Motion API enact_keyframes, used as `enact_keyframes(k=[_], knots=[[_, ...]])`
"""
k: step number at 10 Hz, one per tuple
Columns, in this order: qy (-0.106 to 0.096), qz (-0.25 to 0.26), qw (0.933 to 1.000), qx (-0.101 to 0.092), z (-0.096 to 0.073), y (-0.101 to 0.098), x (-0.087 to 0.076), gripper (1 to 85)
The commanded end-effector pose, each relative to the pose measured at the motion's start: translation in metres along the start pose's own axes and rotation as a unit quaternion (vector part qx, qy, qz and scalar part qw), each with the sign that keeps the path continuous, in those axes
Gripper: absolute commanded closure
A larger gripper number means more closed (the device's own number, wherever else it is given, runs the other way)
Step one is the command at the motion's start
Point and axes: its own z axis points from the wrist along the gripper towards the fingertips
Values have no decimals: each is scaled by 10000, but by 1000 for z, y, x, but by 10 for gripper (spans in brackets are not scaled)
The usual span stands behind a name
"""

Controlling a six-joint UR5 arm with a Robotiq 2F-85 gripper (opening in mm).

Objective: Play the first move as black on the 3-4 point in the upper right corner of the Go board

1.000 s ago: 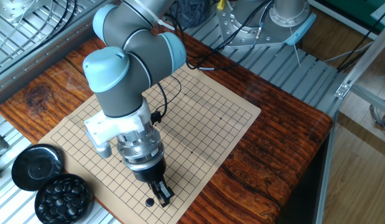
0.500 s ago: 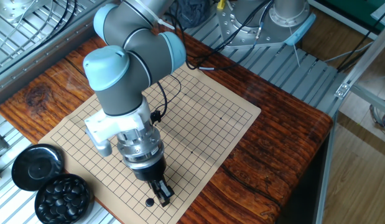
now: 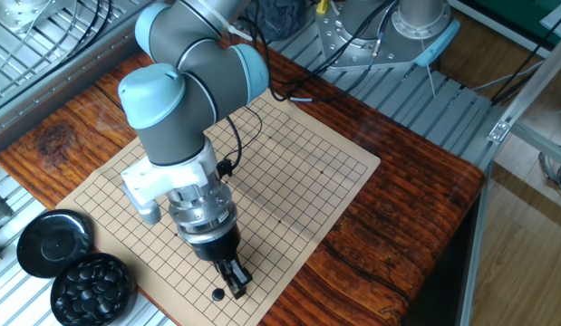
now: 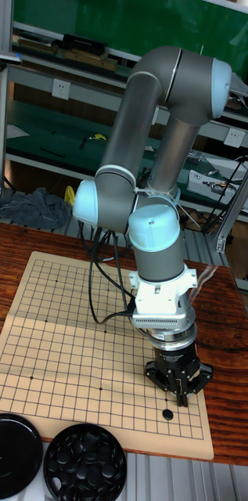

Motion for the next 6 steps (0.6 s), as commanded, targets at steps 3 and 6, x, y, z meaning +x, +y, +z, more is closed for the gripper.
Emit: enact_keyframes(k=[3,6], knots=[[-2,-64,10000,-59,1,-2,-2,793],[3,-90,9999,-81,1,-2,-2,787]])
